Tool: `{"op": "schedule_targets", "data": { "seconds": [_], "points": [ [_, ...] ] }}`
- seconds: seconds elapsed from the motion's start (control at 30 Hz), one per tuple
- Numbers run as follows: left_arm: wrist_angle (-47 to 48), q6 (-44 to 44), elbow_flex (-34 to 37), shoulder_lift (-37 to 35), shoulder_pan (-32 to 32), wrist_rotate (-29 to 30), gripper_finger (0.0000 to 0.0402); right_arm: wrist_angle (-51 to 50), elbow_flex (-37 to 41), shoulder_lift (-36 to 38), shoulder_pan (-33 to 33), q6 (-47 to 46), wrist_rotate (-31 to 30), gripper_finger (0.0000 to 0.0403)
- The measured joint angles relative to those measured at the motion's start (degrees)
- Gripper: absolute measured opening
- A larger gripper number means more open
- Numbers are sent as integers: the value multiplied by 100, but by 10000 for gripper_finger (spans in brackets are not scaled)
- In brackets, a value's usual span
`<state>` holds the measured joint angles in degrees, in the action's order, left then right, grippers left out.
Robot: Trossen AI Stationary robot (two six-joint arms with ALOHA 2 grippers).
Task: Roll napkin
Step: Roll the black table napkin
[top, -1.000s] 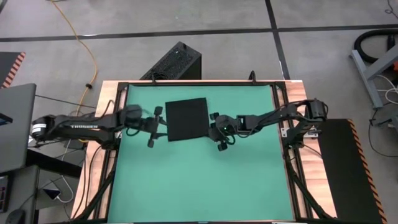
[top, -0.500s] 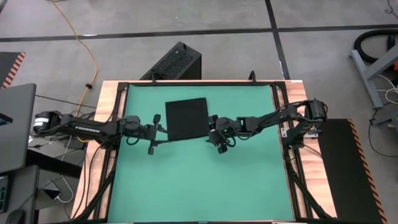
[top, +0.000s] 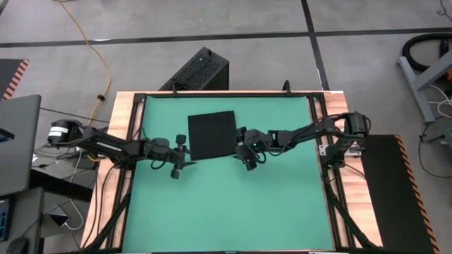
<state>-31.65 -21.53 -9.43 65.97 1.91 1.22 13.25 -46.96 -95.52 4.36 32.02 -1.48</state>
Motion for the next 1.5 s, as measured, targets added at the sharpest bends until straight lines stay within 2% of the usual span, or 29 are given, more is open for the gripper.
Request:
{"op": "schedule_targets", "data": {
  "seconds": [0.23, 0.53, 0.8, 1.07, 1.3, 1.5],
  "points": [
    [-483, 15, -9, 341, 0, 306, 152, 369, 1, -672, 75, 280, 0, 282],
    [-184, -121, -9, 416, 0, 434, 152, 699, -15, -1180, 230, 225, -97, 282],
    [-84, -109, -9, 1029, 6, 861, 152, 550, -17, -1192, 484, -581, 198, 278],
    [-247, -127, -20, 1675, 0, 968, 152, 442, -15, -1343, 543, -891, 345, 266],
    [-342, -21, -31, 1929, 1, 1003, 151, 476, -13, -1521, 552, -1257, 437, 263],
    [-297, 145, -31, 1937, -4, 1158, 122, 497, -11, -1653, 553, -1653, 461, 223]
  ]
}}
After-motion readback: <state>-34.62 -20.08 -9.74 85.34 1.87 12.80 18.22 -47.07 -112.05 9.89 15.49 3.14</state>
